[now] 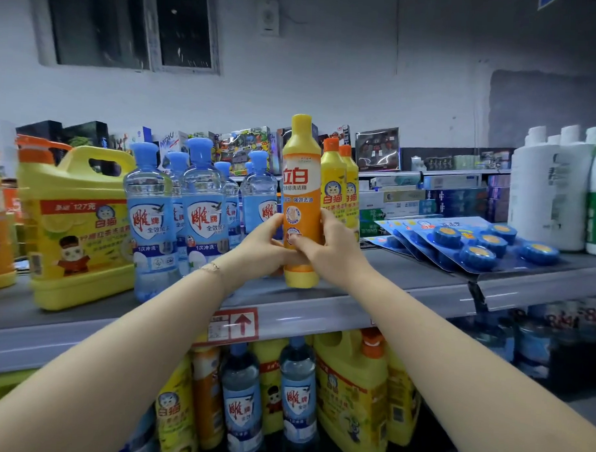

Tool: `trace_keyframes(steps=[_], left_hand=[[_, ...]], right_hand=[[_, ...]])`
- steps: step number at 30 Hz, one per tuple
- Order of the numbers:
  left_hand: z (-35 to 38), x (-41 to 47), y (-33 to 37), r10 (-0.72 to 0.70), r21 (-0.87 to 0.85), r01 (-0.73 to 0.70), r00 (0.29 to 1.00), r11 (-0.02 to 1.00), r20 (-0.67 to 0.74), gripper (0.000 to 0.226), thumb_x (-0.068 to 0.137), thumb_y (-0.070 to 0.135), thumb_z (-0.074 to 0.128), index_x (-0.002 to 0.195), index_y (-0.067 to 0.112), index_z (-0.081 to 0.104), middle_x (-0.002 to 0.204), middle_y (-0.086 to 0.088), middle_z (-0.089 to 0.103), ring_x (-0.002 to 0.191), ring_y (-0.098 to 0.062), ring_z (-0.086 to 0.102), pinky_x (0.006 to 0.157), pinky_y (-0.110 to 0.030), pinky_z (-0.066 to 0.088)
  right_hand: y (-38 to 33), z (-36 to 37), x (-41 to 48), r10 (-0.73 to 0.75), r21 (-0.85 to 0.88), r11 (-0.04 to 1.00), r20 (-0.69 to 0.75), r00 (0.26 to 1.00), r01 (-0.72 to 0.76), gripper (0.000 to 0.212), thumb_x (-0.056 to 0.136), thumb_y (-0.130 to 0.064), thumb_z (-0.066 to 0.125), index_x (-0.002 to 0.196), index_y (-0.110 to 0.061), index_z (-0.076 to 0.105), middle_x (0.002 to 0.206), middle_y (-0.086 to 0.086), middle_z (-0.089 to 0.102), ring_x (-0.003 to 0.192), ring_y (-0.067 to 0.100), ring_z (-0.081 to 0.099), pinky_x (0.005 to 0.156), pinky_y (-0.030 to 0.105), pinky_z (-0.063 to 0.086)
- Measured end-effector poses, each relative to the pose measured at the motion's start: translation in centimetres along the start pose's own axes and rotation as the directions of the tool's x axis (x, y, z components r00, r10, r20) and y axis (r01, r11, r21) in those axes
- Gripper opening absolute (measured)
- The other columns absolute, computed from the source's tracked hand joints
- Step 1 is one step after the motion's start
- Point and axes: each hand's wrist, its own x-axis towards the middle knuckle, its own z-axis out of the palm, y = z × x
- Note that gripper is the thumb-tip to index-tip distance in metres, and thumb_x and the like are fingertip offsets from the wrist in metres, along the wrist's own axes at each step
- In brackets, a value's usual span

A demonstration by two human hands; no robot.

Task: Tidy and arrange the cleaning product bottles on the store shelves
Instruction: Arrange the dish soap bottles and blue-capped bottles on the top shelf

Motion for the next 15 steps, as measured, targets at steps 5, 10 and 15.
trace_keyframes(steps=[5,10,15], left_hand=[[-0.5,-1.6,0.0,0.042,0.054,-0.037,0.993,0.998,-0.108,0.072,0.051,0.038,0.078,0.12,0.033,0.055,0.107,-0.005,0.071,0.092,-0.031,0.07,0.083,-0.048,0.057],[-2.5,-4.5,-0.2,0.095,0.123,-0.07,0.973,0.99,-0.211,0.06,0.055,0.029,0.079,0.111,0.032,0.058,0.096,-0.003,0.074,0.082,-0.029,0.072,0.077,-0.047,0.059],[-5.7,-8.0,-0.6,0.133,0.207,-0.068,0.939,0.976,-0.319,0.056,0.062,0.018,0.079,0.113,0.029,0.057,0.089,-0.005,0.074,0.077,-0.032,0.072,0.069,-0.041,0.06]], right_hand=[[-0.7,1.7,-0.2,-0.063,0.054,0.996,-0.177,0.982,0.073,0.03,0.085,-0.029,0.067,0.11,-0.019,0.054,0.09,-0.009,0.063,0.078,0.002,0.061,0.068,0.021,0.053],[-1.9,5.0,-0.7,-0.103,0.181,0.971,-0.261,0.96,0.154,0.025,0.081,-0.023,0.071,0.098,-0.024,0.053,0.081,-0.017,0.062,0.071,-0.002,0.063,0.065,0.02,0.055],[-4.5,9.0,-0.9,-0.147,0.268,0.939,-0.252,0.956,0.215,0.029,0.077,-0.025,0.07,0.099,-0.026,0.052,0.081,-0.018,0.062,0.073,-0.001,0.065,0.064,0.025,0.057]])
